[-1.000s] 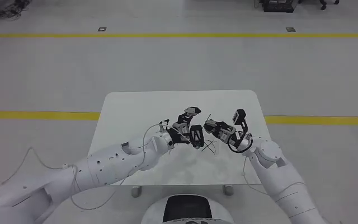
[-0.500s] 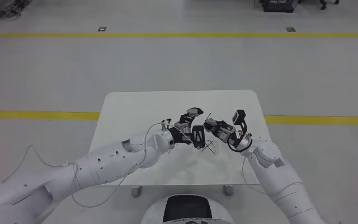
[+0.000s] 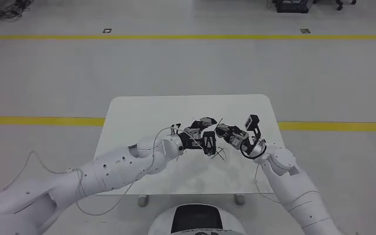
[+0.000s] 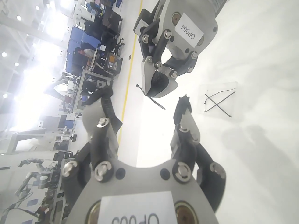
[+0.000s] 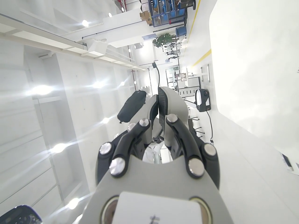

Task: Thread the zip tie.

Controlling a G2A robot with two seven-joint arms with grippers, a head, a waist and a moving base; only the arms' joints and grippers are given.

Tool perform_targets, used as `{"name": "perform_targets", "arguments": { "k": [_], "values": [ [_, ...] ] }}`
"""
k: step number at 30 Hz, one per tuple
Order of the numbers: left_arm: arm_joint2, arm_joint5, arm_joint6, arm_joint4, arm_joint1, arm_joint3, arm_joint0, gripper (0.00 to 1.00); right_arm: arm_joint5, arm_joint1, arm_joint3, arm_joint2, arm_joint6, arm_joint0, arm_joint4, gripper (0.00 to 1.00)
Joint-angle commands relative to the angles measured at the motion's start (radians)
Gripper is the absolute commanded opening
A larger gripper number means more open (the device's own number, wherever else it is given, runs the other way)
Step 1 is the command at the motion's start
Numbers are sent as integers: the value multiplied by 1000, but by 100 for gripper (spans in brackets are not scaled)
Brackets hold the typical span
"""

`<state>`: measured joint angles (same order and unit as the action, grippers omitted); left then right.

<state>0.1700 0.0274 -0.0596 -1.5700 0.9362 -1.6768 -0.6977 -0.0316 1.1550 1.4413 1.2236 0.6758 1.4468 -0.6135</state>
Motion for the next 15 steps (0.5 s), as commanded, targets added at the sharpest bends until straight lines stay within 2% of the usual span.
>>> {"name": "perform_targets", "arguments": {
  "k": [1, 6, 15],
  "values": [
    [0, 1, -6, 0, 1, 0, 1, 39, 4, 1, -2, -3, -1, -2, 4, 0],
    [0, -22, -15, 0, 3, 4, 0, 38, 17, 1, -4, -8, 0, -7, 23, 0],
    [0, -24, -27, 0, 2, 4, 2, 33, 19, 0, 0, -3, -5, -4, 43, 0]
  ]
}}
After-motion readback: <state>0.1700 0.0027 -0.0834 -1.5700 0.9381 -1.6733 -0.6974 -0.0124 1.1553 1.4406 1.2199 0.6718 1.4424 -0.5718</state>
